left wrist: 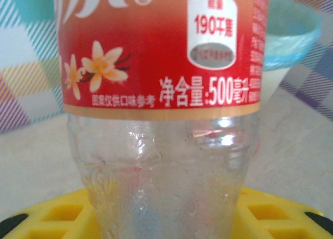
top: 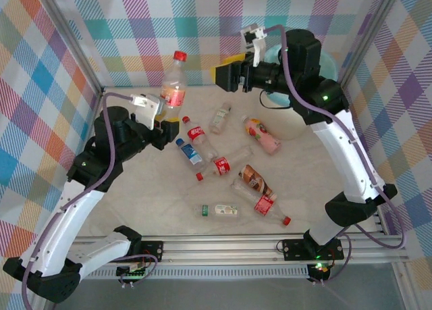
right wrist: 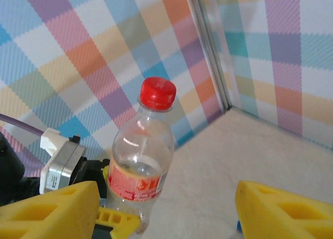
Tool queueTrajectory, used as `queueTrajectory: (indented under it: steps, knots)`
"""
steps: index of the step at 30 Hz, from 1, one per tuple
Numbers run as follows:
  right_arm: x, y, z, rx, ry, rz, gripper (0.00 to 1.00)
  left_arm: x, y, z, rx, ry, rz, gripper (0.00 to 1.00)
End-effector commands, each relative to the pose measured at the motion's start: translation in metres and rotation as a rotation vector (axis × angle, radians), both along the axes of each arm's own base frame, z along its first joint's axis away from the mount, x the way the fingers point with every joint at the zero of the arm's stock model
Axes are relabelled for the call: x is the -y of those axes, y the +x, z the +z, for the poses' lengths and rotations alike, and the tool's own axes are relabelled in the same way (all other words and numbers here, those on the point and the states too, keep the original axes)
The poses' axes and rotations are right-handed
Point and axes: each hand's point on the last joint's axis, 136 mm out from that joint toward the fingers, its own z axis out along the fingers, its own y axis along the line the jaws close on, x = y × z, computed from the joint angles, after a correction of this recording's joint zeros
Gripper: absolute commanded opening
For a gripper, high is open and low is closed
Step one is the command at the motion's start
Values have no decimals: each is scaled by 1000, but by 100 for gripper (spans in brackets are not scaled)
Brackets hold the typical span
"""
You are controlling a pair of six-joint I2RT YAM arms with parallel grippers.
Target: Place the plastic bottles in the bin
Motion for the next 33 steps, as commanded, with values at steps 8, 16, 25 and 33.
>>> queueTrajectory:
  steps: [8, 16, 25, 33]
  knots:
    - [-4, -32, 46, 104, 84, 141, 63, 53, -19, 44, 156, 36, -295, 48]
    - [-4, -24, 41, 100, 67, 102, 60, 66, -26, 46, 174, 36, -349, 48]
    - [-10, -20, 38, 83, 69, 128, 58, 70, -38, 45, 198, 50, -391, 48]
    - [-15, -20, 35, 68, 66, 148, 49, 67, -38, 43, 202, 62, -375, 48]
